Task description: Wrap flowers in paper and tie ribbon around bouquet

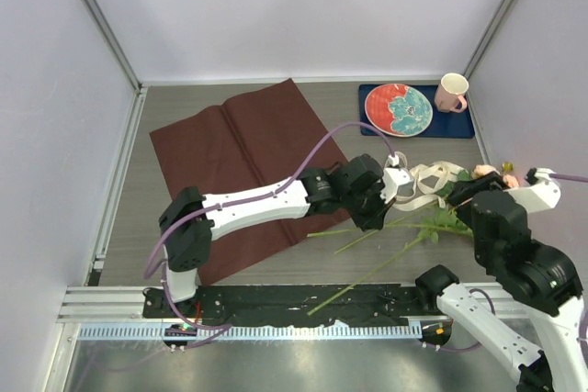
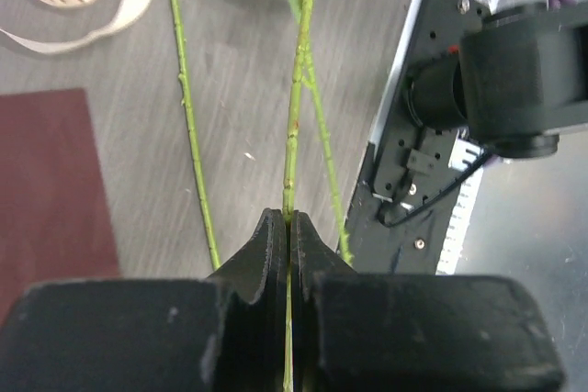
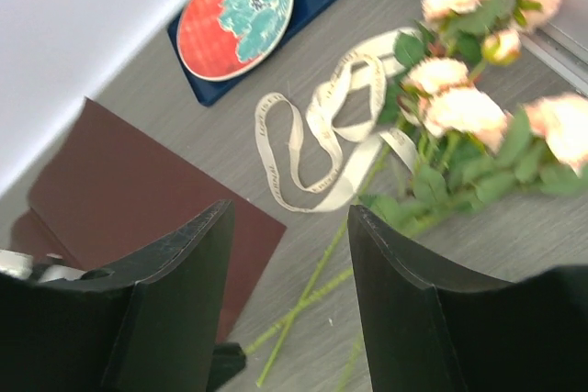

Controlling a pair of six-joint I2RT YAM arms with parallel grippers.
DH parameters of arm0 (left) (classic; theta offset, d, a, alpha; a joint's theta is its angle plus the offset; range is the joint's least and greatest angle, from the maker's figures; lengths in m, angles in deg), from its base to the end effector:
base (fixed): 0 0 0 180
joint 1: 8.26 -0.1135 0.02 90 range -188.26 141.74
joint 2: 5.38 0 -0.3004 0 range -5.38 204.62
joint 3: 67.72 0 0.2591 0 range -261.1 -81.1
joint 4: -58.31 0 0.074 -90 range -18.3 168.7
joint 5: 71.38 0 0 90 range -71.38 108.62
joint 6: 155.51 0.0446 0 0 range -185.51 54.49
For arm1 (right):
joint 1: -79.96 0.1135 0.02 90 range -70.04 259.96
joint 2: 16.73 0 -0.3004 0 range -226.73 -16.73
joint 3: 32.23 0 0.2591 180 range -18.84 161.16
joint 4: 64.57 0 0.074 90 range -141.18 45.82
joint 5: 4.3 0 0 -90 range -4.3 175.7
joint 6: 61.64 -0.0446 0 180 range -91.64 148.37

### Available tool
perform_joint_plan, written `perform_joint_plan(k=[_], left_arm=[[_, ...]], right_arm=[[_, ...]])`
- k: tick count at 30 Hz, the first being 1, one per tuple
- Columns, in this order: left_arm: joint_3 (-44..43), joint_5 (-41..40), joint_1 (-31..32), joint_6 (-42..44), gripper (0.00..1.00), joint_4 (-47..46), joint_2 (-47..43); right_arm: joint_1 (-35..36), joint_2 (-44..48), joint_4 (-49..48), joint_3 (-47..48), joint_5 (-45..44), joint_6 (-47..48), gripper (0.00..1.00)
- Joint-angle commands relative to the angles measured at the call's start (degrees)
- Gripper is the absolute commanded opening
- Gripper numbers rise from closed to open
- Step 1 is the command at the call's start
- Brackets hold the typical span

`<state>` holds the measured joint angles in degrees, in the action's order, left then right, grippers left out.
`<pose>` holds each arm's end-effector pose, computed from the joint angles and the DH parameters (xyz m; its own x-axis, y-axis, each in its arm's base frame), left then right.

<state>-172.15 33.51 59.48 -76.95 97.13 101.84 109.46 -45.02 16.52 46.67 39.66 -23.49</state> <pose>0.1619 -0.4257 0.3101 -0.4384 0.5650 -0.6990 0.8981 0.3064 -0.3155 0.0248 -0.0228 0.4029 -0.1169 0.5610 -0.8195 0.4696 0.7583 0.4522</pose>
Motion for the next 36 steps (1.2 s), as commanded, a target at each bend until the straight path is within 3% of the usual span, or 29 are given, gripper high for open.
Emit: perform_joint_plan(k=[1,5,6,8,14,20,26,29,33,36], left_arm=[[-6.7,0.8,-1.8,-0.8,0.0,-2.6,-1.0],[-8.9,10.6,-2.1,-1.5,0.0,0.6,-0.8],[-7.8,13.1,-2.1,-1.6,0.0,0.3,-1.5],[-2.4,13.4,-1.9,-1.7,0.0,-3.0,-4.1],[4.8,11.7,-1.8,-2.7,0.0,-7.1,-8.5],[5.1,7.2,-2.0,-4.0,0.0,-7.6,-14.3],[2.4,11.2,-4.5,-10.8,0.0,-9.7,-21.1],[0.6,10.2,-6.2,-12.1,0.0,-8.6,-23.8],[-0.6,-0.7,-10.5,-10.4,0.0,-0.1,-26.4],[1.4,-3.9,-17.0,-9.9,0.0,2.9,-28.7]], right_arm=[[-0.1,-3.6,-1.6,-3.2,1.1,-1.2,0.59],[-0.1,-5.0,-0.6,-5.7,0.9,-3.2,0.65],[-0.1,-5.5,-0.4,-6.2,1.1,-4.1,0.71],[-0.1,-6.3,-0.2,-7.9,1.8,-7.3,0.77],[-0.1,-9.8,-0.3,-8.7,3.6,-10.8,0.8],[-0.1,-9.4,-0.5,-1.2,-1.9,-4.9,0.78],[-0.1,-9.5,-1.2,5.8,-5.5,-0.8,0.78],[-0.1,-9.8,-2.4,6.5,-4.9,0.2,0.78],[-0.1,-10.3,-3.3,7.1,-4.1,0.7,0.78],[-0.1,-10.6,-4.4,8.1,-3.8,1.8,0.78]])
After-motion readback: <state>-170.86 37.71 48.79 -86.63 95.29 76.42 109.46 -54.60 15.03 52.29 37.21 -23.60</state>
